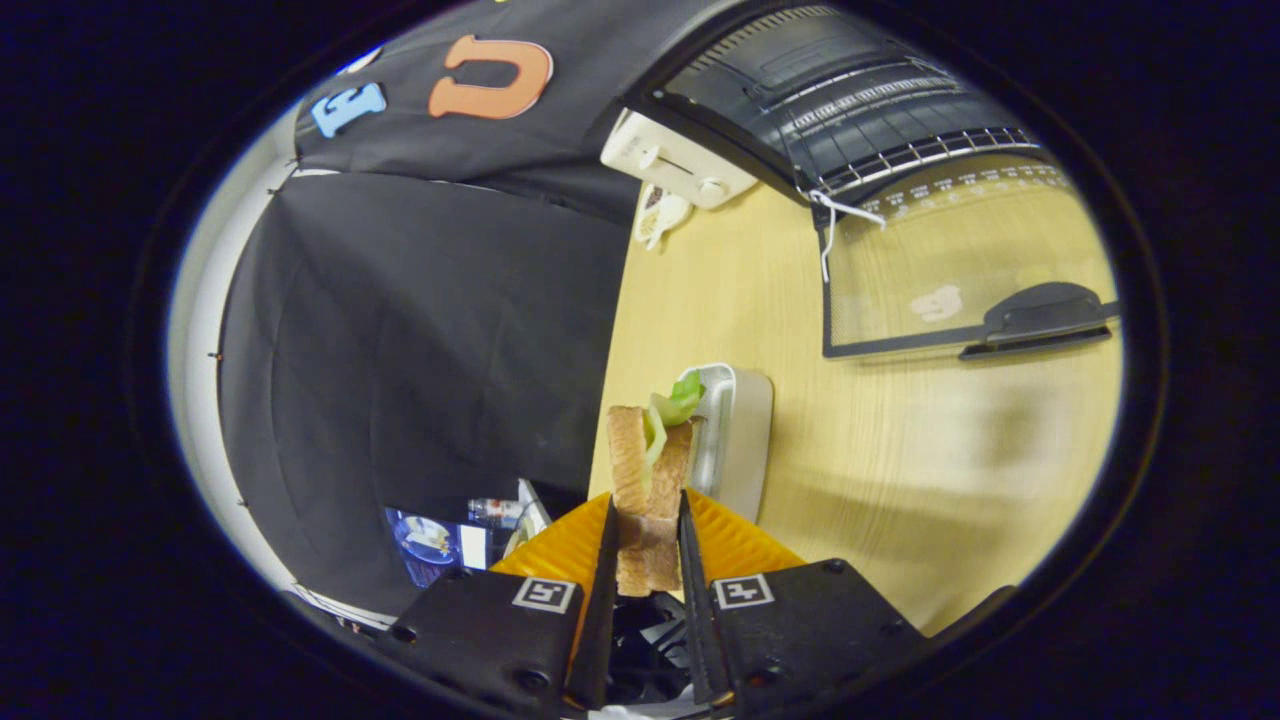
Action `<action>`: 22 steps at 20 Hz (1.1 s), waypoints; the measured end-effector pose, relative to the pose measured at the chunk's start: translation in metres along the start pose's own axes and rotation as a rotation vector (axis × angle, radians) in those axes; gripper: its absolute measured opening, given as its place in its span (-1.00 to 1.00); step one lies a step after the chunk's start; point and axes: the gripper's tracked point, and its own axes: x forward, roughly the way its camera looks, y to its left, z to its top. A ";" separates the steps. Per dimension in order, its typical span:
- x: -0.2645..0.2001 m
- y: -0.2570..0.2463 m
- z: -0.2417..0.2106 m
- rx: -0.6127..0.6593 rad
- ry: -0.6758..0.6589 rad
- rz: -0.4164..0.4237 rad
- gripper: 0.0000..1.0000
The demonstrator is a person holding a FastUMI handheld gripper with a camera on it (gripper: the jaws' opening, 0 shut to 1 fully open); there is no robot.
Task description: Open the toaster oven, put the food inside, and close the toaster oven door.
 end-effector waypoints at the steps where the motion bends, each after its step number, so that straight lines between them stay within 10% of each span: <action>1: -0.004 0.004 0.005 -0.027 -0.035 0.015 -0.26; 13: -0.034 0.014 0.053 -0.002 -0.307 0.104 -0.26; 22: -0.116 -0.048 0.145 0.289 -0.937 0.034 -0.27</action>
